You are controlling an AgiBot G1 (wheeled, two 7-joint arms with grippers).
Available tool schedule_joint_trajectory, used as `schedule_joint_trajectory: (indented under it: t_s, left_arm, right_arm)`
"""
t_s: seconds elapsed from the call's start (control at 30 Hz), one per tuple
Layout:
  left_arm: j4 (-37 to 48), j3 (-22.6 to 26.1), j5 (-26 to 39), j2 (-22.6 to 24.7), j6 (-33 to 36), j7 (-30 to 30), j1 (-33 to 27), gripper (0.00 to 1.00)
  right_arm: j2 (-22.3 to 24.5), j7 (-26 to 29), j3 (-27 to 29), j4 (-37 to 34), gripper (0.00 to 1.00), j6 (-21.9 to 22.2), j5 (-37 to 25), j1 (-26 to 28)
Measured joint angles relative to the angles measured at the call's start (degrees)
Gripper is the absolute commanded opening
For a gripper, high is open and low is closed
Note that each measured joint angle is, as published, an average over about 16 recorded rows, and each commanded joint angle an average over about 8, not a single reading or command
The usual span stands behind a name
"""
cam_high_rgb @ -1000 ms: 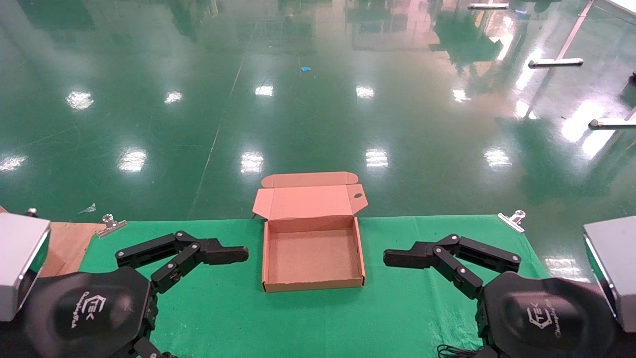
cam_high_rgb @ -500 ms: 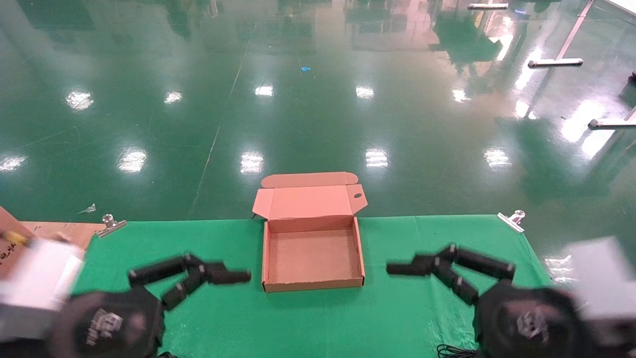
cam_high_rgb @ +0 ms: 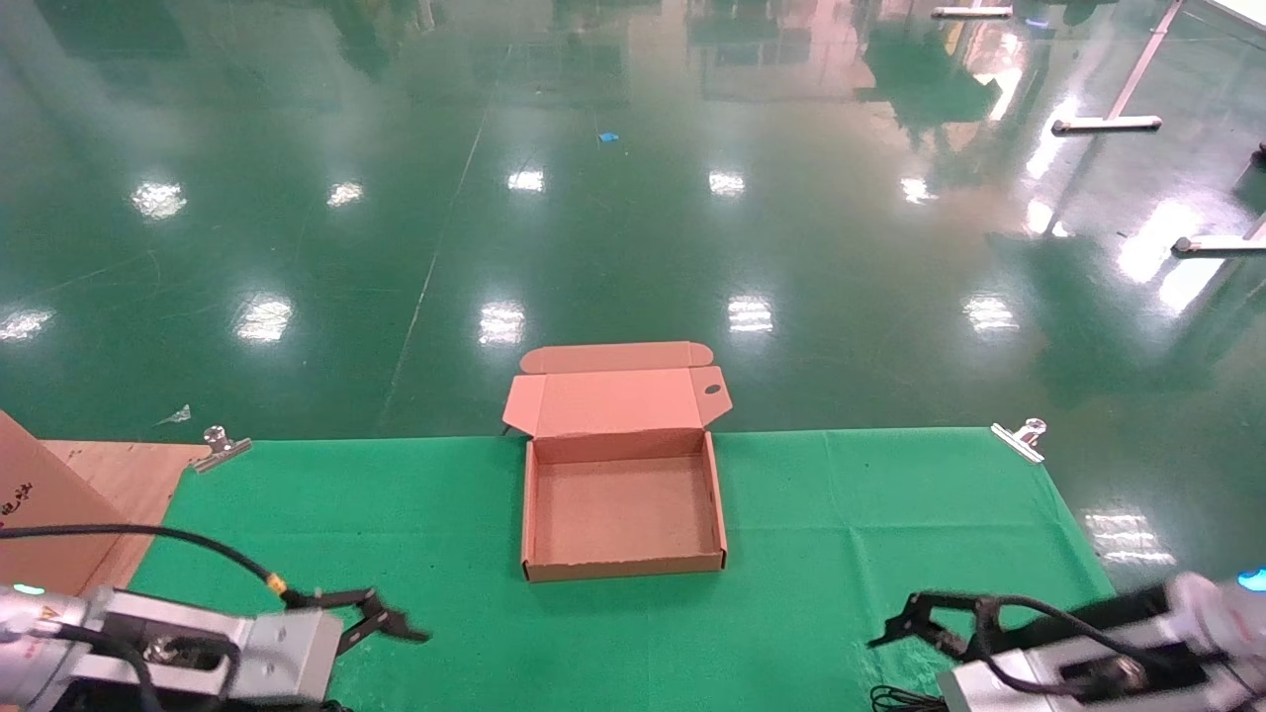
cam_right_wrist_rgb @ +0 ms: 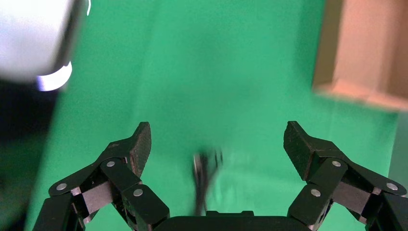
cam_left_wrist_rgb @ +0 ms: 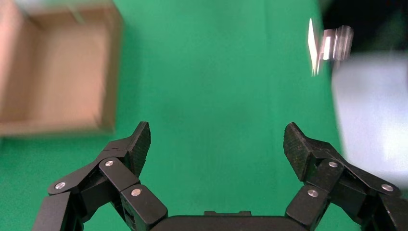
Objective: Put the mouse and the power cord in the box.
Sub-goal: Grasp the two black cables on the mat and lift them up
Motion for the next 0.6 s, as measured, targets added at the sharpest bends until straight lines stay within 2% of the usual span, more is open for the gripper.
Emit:
schedule_joint_trajectory:
  t_s: [0.13,0.27,0.6]
  left_arm:
    - [6.4,3.5,7.4,2.5,-1.8,5.0,-3.1,1.00]
    - [12.9,6.1,12.9,4.8,-4.3,9.3,-5.1,1.00]
    - [27.4,9.3,19.8,9.5,-11.2,17.1,-7.7,1.00]
  right_arm:
    - [-3.9,-4.9,-3.9,-5.4,1.00,2.4,-8.2,3.0]
    - [-7.7,-9.2,-6.5,-11.5,1.00,5.4,-13.5,4.6]
    - [-15.0,-18.3,-9.0,-26.8,1.00,11.6,-17.7,5.5]
